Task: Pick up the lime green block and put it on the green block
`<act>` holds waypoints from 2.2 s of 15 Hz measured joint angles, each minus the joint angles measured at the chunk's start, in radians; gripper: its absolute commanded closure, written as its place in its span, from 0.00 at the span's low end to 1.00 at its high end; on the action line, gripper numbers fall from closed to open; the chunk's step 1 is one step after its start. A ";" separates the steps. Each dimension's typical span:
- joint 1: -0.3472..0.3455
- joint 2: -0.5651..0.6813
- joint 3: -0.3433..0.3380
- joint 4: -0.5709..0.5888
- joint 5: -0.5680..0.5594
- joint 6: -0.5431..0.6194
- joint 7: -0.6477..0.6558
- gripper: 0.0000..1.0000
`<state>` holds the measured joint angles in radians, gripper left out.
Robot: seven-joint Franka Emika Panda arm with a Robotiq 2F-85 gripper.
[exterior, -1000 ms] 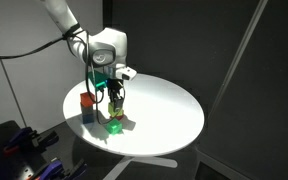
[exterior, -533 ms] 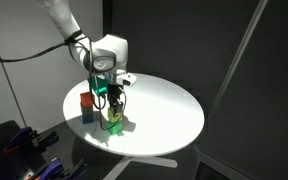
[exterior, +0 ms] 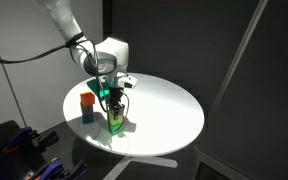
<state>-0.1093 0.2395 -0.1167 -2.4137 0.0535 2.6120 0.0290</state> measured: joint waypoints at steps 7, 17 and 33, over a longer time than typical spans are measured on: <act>0.000 0.006 0.013 -0.005 0.000 0.043 -0.032 0.73; 0.000 0.025 0.031 -0.005 0.000 0.074 -0.032 0.73; 0.000 0.045 0.031 0.003 0.000 0.079 -0.032 0.16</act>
<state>-0.1094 0.2841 -0.0859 -2.4105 0.0540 2.6908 -0.0026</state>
